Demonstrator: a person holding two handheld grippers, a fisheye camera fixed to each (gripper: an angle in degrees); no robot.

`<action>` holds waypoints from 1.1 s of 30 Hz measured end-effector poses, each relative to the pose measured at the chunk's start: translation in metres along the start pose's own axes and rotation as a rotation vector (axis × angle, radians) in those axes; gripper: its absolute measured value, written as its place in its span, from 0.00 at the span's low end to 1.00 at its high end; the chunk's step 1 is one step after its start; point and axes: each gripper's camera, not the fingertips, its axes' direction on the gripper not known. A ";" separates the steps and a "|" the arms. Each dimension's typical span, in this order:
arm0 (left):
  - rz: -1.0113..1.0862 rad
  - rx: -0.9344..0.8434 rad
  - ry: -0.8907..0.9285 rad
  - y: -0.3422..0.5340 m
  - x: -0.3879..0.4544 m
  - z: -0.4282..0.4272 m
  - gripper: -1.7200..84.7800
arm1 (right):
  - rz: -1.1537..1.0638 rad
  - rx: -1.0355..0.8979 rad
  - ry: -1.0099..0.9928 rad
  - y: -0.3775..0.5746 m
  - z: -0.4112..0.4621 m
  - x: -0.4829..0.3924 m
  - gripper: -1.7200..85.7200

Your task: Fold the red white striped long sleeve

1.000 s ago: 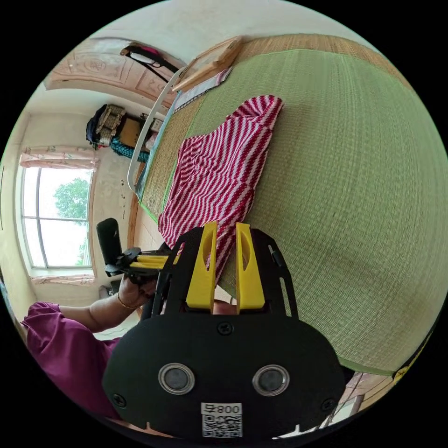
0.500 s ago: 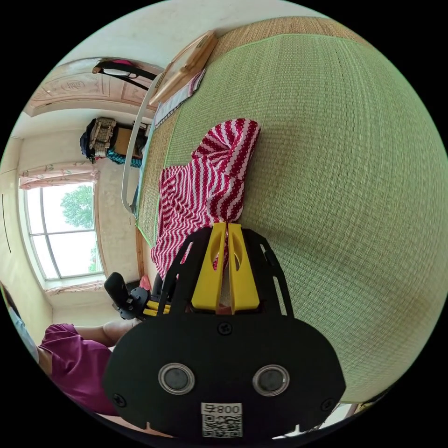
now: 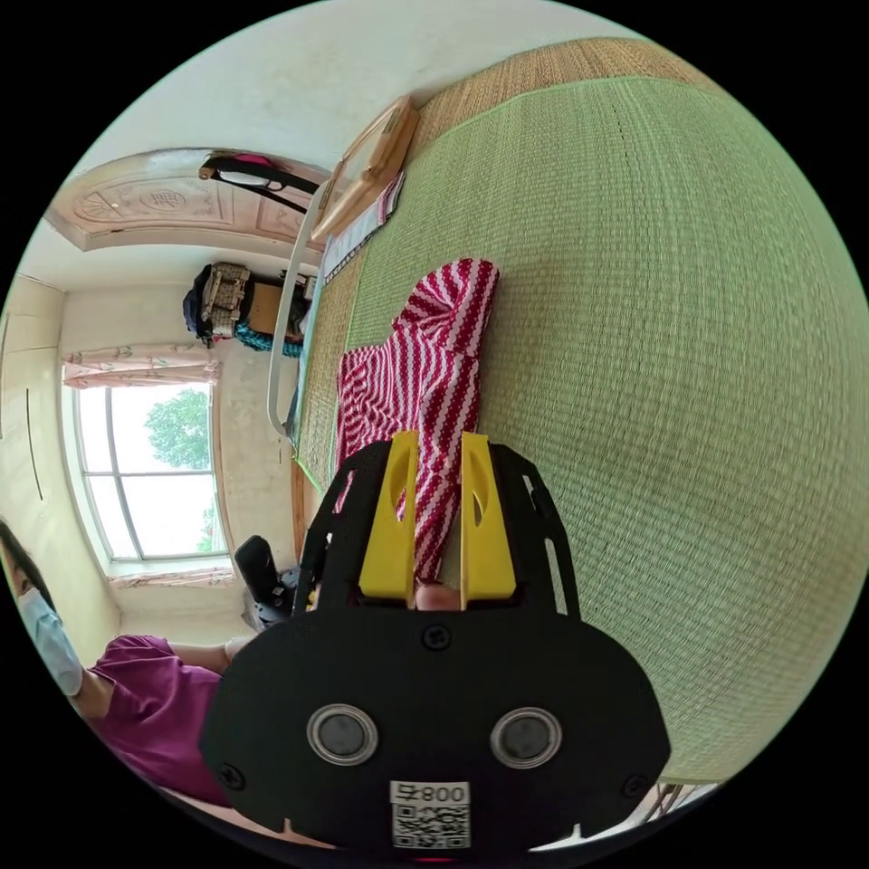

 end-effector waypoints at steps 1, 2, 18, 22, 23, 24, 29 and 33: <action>0.001 0.001 -0.004 -0.003 0.001 0.000 0.02 | 0.002 0.006 0.005 -0.010 0.003 0.000 0.11; 0.000 -0.001 -0.004 -0.005 0.001 0.001 0.02 | 0.008 0.010 0.017 -0.020 0.007 0.000 0.11; 0.010 0.022 0.038 -0.050 0.001 -0.004 0.02 | 0.007 -0.029 0.077 -0.067 0.050 -0.001 0.08; 0.008 0.109 0.018 -0.053 0.003 -0.031 0.02 | -0.013 0.020 0.057 -0.046 0.040 -0.007 0.09; 0.002 0.122 0.013 -0.053 0.002 -0.036 0.02 | -0.022 0.031 0.053 -0.041 0.038 -0.010 0.09; -0.009 0.148 0.004 -0.054 -0.001 -0.043 0.02 | -0.026 0.036 0.055 -0.039 0.037 -0.012 0.09; -0.040 0.190 -0.019 -0.071 -0.011 -0.059 0.02 | -0.044 0.049 0.045 -0.044 0.045 -0.026 0.10; -0.020 0.213 -0.037 -0.095 -0.009 -0.065 0.02 | -0.065 0.047 0.073 -0.054 0.054 -0.037 0.10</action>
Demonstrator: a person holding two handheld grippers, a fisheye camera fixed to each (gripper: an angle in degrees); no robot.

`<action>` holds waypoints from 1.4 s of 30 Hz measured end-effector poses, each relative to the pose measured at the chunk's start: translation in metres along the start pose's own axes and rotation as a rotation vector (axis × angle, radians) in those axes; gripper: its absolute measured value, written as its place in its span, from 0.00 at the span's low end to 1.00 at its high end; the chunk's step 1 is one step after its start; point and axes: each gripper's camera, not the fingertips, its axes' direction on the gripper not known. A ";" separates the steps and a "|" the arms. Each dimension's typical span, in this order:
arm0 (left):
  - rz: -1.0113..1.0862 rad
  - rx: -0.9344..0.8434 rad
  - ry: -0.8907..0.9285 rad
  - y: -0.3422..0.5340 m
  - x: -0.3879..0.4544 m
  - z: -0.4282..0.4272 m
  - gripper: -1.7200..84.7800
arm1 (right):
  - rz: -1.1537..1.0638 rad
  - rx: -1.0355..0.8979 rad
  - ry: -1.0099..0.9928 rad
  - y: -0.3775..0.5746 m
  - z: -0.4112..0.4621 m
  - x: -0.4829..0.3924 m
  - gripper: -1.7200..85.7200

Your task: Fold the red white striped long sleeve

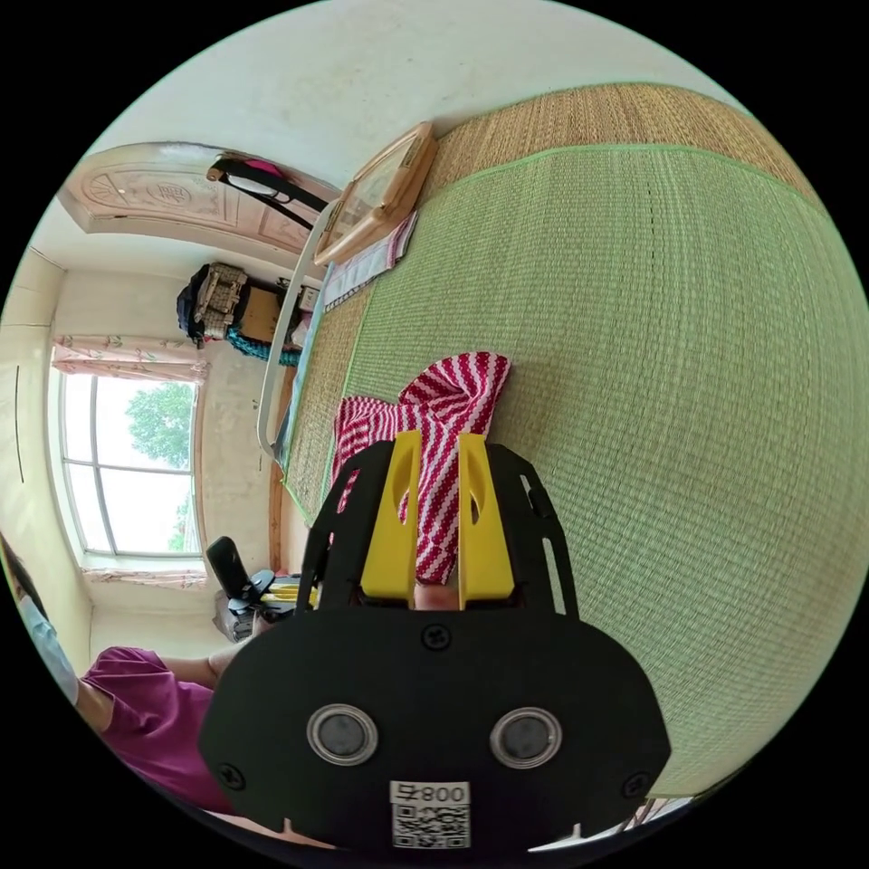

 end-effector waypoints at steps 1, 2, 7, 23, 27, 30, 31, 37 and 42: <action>0.012 0.003 -0.004 -0.009 0.002 0.001 0.03 | -0.001 0.003 0.003 -0.003 0.002 -0.001 0.10; 0.019 0.004 -0.007 -0.013 0.002 0.002 0.03 | 0.002 0.006 0.003 -0.006 0.005 -0.001 0.10; 0.104 0.009 -0.026 -0.075 0.011 0.010 0.04 | 0.036 -0.012 -0.007 -0.014 0.024 0.012 0.10; 0.237 -0.147 -0.170 -0.286 0.019 0.108 0.04 | 0.057 0.034 -0.161 -0.002 0.068 0.036 0.07; 0.262 -0.209 -0.112 -0.287 0.026 0.131 0.03 | 0.058 0.043 -0.187 -0.002 0.079 0.039 0.06; 0.291 -0.229 -0.124 -0.285 0.037 0.140 0.03 | 0.049 0.035 -0.211 -0.003 0.090 0.040 0.05; 0.309 -0.190 -0.134 -0.285 0.044 0.135 0.04 | 0.049 0.038 -0.214 -0.002 0.091 0.040 0.05; 0.378 -0.113 -0.281 -0.304 0.061 0.121 0.08 | 0.037 0.040 -0.228 0.000 0.099 0.039 0.05; 0.361 -0.235 -0.235 -0.310 0.055 0.147 0.05 | 0.041 0.046 -0.238 0.001 0.107 0.037 0.04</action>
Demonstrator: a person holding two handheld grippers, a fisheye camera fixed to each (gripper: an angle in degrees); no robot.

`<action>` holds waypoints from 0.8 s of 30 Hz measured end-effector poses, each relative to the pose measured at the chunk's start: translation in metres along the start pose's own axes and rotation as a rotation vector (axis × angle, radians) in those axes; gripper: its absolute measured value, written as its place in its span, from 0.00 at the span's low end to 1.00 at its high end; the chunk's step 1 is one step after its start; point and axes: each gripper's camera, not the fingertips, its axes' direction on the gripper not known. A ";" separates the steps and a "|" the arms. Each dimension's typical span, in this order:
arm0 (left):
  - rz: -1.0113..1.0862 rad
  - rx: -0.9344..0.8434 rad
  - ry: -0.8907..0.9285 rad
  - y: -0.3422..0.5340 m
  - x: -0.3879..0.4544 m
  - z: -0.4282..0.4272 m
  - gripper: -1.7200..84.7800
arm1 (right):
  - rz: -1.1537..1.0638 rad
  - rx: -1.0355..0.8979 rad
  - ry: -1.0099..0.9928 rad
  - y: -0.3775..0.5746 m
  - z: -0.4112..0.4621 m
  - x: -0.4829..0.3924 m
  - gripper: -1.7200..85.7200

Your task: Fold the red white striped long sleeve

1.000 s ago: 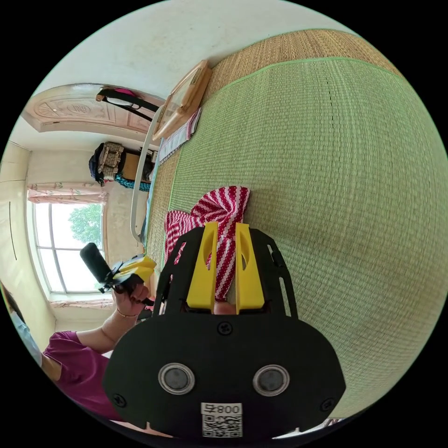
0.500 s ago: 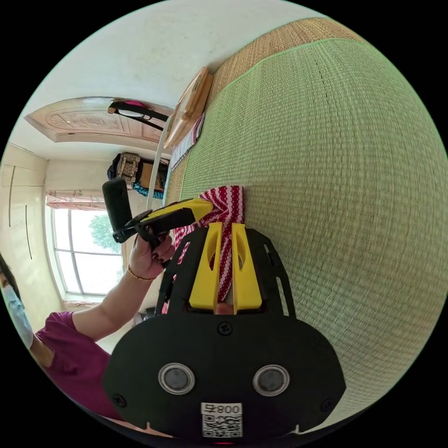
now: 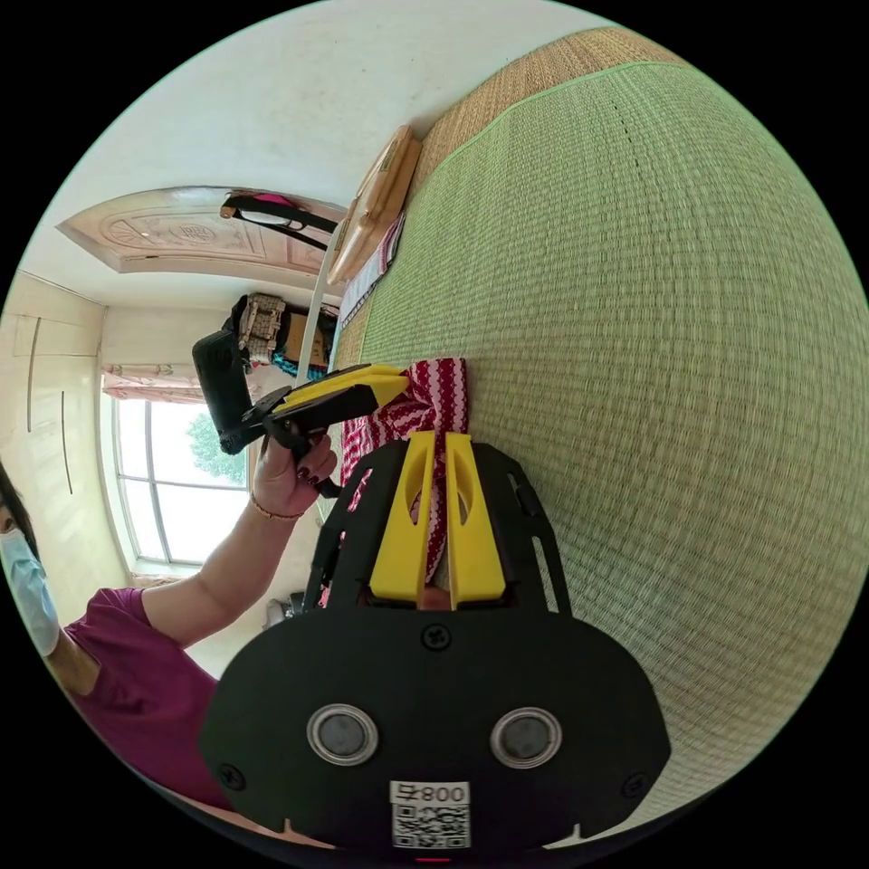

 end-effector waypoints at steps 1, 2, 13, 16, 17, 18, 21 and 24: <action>-0.002 0.012 0.012 0.001 0.004 0.001 0.04 | 0.002 0.001 -0.002 0.000 0.002 0.001 0.04; -0.001 0.019 0.018 0.002 0.006 0.001 0.04 | 0.003 0.001 -0.006 0.000 0.004 0.002 0.03; 0.146 0.014 -0.117 0.011 0.074 0.012 0.03 | 0.007 0.025 -0.076 0.006 -0.003 0.010 0.07; 0.194 0.007 -0.195 0.013 0.092 0.015 0.03 | -0.005 0.072 -0.109 0.004 -0.023 0.006 0.11; 0.204 0.007 -0.210 0.014 0.096 0.015 0.03 | -0.020 0.078 -0.105 -0.002 -0.028 0.001 0.12; 0.221 0.007 -0.240 0.014 0.103 0.016 0.03 | -0.026 0.073 -0.088 -0.006 -0.029 -0.002 0.12; 0.266 0.001 -0.302 0.015 0.119 0.018 0.03 | -0.062 -0.011 0.023 -0.031 -0.019 -0.020 0.14; 0.305 0.002 -0.355 0.019 0.132 0.020 0.03 | -0.065 -0.110 0.148 -0.053 -0.001 -0.027 0.15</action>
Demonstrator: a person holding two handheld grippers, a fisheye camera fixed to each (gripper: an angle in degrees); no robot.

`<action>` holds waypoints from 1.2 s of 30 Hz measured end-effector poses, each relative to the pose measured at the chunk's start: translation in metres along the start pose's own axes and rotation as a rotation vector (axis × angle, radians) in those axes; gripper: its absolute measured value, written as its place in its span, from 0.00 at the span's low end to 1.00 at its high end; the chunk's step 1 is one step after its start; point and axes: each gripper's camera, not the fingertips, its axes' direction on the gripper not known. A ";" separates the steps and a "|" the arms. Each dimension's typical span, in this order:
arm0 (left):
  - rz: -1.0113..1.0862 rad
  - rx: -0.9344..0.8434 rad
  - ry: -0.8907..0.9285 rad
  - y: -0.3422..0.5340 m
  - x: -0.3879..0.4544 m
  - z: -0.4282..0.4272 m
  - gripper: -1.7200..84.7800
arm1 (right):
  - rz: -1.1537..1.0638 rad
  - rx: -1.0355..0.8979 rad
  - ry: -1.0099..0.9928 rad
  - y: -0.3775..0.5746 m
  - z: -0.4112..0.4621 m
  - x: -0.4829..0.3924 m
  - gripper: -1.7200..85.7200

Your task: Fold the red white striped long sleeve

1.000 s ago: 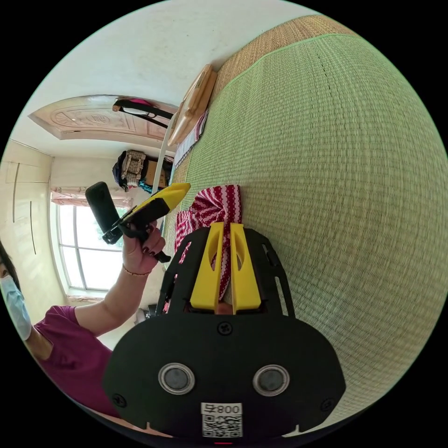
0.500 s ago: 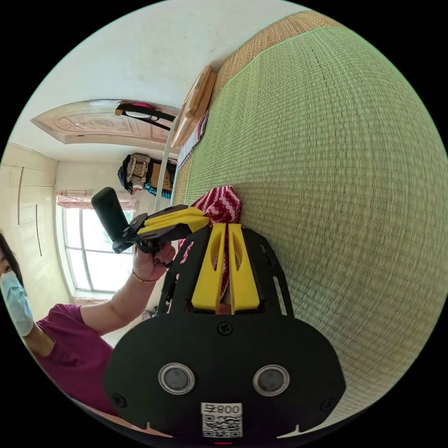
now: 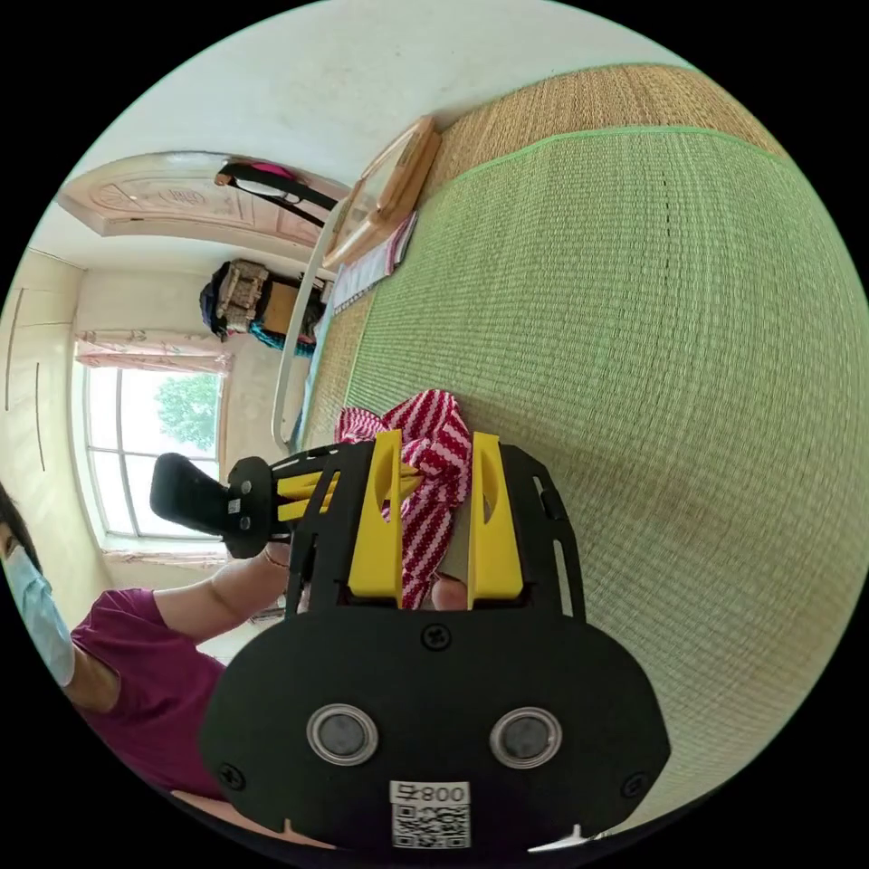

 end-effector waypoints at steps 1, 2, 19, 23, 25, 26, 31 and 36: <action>0.012 -0.001 -0.018 0.000 0.004 -0.001 0.03 | 0.006 -0.025 0.056 -0.005 0.004 0.001 0.15; 0.017 -0.001 -0.026 0.001 0.006 -0.001 0.03 | 0.011 -0.048 0.070 -0.008 0.007 0.004 0.14; -0.158 0.161 0.002 0.063 0.003 -0.034 0.03 | 0.227 0.180 -0.894 0.072 0.032 0.165 0.03; -0.228 0.235 0.096 0.082 -0.017 -0.052 0.04 | 0.204 0.232 -1.128 0.081 0.056 0.176 0.03; -0.287 0.309 0.160 0.094 -0.038 -0.068 0.04 | 0.198 0.229 -1.156 0.081 0.059 0.178 0.03; -0.305 0.329 0.172 0.097 -0.045 -0.072 0.04 | 0.204 0.229 -1.164 0.081 0.059 0.180 0.03; -0.400 0.373 0.307 0.106 -0.102 -0.072 0.08 | 0.162 0.205 -1.178 0.079 0.057 0.178 0.03; -0.338 0.317 0.505 0.099 -0.133 -0.045 0.12 | 0.153 0.186 -1.214 0.082 0.063 0.181 0.03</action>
